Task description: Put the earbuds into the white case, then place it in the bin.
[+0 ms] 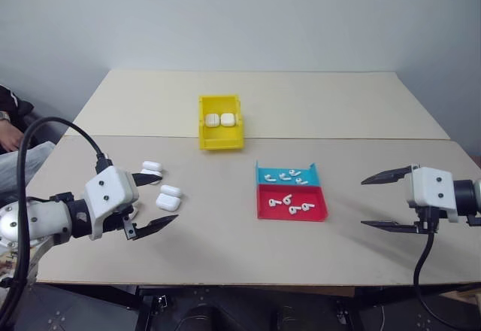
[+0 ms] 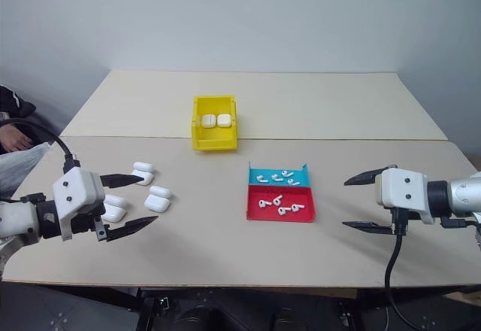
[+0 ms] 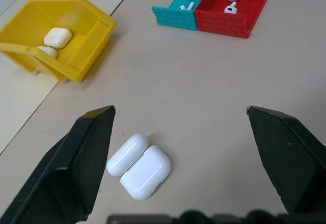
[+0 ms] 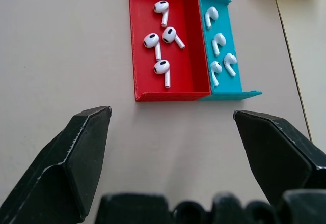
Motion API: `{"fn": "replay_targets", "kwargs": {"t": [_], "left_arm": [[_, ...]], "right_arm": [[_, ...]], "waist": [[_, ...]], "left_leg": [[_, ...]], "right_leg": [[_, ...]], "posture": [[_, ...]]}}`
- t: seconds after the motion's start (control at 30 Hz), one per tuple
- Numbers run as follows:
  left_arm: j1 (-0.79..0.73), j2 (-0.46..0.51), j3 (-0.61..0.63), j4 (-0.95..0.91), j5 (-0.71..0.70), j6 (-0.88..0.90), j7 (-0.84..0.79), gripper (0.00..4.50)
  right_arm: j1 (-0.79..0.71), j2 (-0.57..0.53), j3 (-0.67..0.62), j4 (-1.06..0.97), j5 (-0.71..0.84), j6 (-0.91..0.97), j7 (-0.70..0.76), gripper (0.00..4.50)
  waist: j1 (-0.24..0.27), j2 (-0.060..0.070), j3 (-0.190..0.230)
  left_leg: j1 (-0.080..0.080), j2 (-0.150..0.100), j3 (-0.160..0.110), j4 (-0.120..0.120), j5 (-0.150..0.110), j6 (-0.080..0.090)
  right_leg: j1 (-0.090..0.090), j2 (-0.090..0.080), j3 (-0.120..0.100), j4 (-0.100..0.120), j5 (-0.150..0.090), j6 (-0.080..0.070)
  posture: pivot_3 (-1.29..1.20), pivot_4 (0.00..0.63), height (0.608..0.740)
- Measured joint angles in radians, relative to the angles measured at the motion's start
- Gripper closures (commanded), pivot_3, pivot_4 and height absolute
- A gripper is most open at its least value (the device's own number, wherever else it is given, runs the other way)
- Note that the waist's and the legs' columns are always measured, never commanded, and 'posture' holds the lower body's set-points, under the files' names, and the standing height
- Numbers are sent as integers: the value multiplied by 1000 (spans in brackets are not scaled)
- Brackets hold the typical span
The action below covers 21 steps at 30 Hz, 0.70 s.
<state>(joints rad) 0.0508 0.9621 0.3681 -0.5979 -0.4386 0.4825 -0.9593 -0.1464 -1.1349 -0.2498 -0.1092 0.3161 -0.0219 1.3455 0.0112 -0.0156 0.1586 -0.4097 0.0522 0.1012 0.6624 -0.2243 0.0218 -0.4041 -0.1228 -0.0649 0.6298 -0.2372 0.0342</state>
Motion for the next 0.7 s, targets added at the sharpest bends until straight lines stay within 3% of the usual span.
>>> {"fn": "replay_targets", "kwargs": {"t": [0.3,0.43,0.6,0.7], "left_arm": [[-7,-27,36,-37,-72,22,29,0],[48,-17,43,-73,-21,31,68,0],[86,-15,45,-168,53,124,177,0],[75,0,65,-269,16,378,260,0]], "right_arm": [[-8,0,1,0,-1,0,-2,19],[-10,0,3,2,-2,0,-1,19],[-35,0,12,3,-11,0,0,19],[-28,-2,12,1,-9,2,9,19]], "waist": [[0,0,0],[-2,0,0],[0,0,0],[0,0,0]], "left_leg": [[0,0,0,0,0,0],[0,0,0,0,0,0],[0,0,0,0,0,0],[0,0,-4,0,0,0]], "right_leg": [[0,0,0,0,0,0],[0,0,0,0,0,0],[0,0,0,0,0,0],[0,0,0,0,0,0]], "posture": [[0,150,740],[0,150,740],[0,150,740],[0,150,740]]}}
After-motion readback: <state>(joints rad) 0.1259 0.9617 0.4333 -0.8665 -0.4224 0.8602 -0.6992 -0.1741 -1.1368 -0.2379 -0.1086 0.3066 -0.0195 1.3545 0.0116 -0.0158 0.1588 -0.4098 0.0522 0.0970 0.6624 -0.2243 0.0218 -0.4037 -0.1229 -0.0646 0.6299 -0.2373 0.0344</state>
